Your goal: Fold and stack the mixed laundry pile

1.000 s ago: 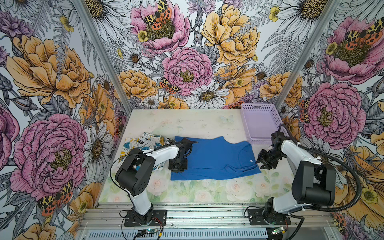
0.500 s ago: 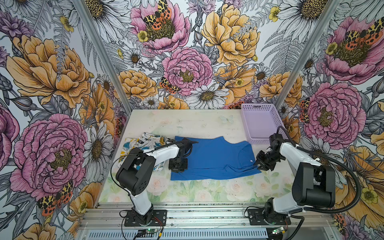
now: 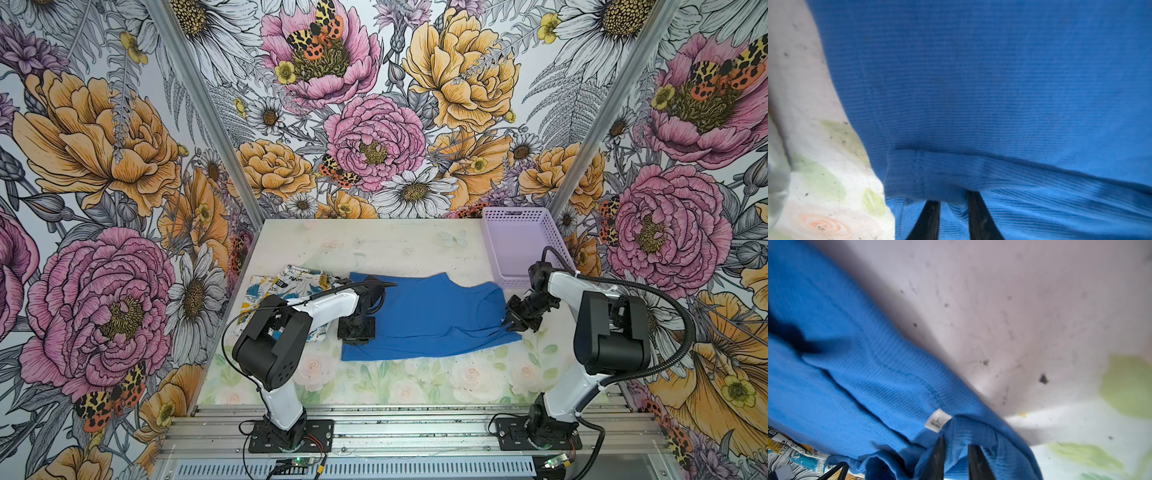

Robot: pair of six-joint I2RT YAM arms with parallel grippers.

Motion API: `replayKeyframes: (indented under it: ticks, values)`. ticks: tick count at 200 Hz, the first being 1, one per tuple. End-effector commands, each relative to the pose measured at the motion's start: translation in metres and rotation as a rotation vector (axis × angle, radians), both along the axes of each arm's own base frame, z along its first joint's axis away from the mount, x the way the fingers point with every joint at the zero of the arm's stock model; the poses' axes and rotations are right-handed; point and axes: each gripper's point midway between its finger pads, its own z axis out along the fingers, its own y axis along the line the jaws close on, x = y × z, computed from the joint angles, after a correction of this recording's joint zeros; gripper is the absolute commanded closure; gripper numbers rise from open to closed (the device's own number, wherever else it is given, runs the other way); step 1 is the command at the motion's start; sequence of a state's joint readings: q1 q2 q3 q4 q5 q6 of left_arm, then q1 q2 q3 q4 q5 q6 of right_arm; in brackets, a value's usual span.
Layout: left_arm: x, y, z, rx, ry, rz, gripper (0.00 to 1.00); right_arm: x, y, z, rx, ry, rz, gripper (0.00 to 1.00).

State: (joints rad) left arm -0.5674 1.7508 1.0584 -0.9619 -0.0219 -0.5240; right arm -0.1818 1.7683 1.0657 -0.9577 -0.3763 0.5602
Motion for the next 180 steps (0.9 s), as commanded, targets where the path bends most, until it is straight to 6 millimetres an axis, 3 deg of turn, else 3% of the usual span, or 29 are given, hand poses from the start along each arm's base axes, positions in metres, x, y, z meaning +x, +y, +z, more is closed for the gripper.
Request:
replayKeyframes:
  ticks: [1, 36, 81, 112, 138, 180]
  values:
    - [-0.004, 0.010, -0.022, 0.069, 0.019, 0.001, 0.75, 0.014, -0.008, -0.002, -0.015, -0.026, -0.003, 0.72]
    - [-0.003, 0.012, -0.022, 0.078, 0.013, 0.005, 0.75, 0.015, -0.011, 0.001, -0.022, -0.033, -0.009, 0.63]
    - [0.007, 0.005, 0.000, 0.064, -0.057, 0.005, 0.75, 0.010, -0.018, 0.045, -0.078, -0.100, 0.008, 0.59]
    - [0.013, -0.009, 0.014, 0.041, -0.101, -0.015, 0.70, -0.008, -0.010, 0.060, -0.072, -0.104, 0.031, 0.58]
    - [0.014, -0.019, 0.022, 0.023, -0.130, -0.027, 0.65, -0.022, 0.004, 0.049, -0.034, -0.083, 0.044, 0.63]
    - [0.017, -0.033, 0.029, 0.015, -0.161, -0.057, 0.64, -0.011, 0.004, 0.028, -0.045, -0.100, 0.060, 0.73]
